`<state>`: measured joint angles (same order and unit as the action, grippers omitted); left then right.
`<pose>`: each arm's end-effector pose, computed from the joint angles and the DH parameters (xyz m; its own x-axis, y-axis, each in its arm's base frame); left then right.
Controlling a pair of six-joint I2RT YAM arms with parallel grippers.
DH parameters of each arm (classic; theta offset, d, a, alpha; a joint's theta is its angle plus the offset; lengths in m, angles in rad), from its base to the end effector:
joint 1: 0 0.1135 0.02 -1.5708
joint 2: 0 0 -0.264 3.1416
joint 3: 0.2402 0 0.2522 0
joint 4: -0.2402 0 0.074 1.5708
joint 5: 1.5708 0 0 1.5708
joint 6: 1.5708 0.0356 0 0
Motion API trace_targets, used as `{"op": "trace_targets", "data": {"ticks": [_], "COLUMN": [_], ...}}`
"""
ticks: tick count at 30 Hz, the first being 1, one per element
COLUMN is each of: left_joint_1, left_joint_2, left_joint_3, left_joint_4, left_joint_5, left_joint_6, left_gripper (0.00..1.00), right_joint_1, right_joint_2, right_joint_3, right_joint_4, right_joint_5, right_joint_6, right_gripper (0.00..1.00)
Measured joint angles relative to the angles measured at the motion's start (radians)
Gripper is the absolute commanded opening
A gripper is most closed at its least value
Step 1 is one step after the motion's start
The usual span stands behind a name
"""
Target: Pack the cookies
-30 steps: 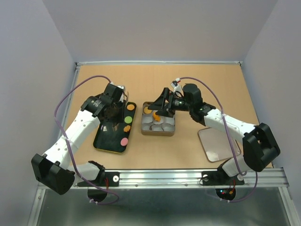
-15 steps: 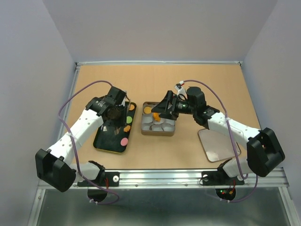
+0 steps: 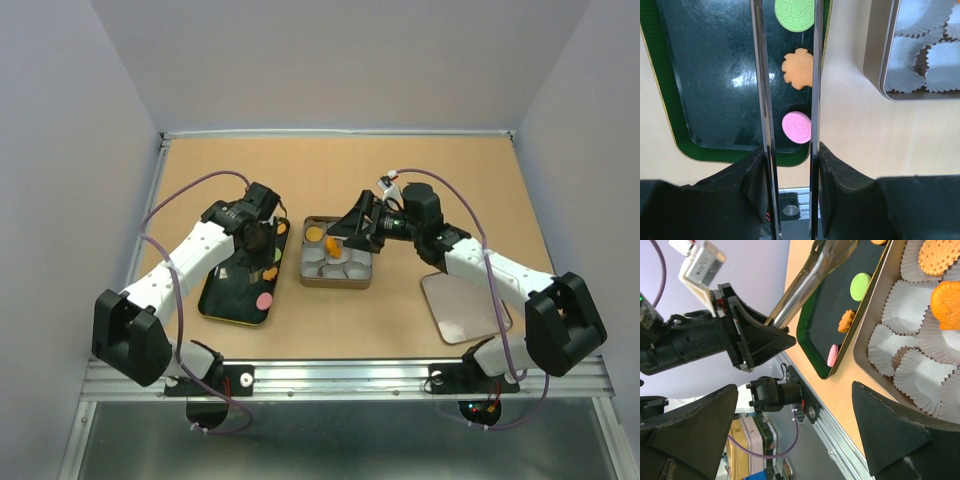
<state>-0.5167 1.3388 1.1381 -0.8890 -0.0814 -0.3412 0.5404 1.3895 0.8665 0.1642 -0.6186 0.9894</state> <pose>0.2292 -0.1269 0.2833 -0.8801 0.1165 -0.4602 0.1753 0.9807 -0.0869 0.2561 0.1777 0.2666 -0.9047 0.2512 -0.3440 -0.2342 0.3812 0.8943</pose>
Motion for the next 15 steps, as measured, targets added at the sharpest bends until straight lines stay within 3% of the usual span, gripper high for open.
{"op": "trace_targets", "data": {"ticks": [15], "left_joint_1": [-0.008], "left_joint_2": [0.090], "left_joint_3": [0.000], "left_joint_4": [0.034], "left_joint_5": [-0.026], "left_joint_6": [0.011], "left_gripper": [0.51], "right_joint_1": [-0.029], "right_joint_2": [0.060], "right_joint_3": [0.000], "right_joint_4": [0.000], "right_joint_5": [-0.021], "right_joint_6": [-0.017], "right_gripper": [1.00]}}
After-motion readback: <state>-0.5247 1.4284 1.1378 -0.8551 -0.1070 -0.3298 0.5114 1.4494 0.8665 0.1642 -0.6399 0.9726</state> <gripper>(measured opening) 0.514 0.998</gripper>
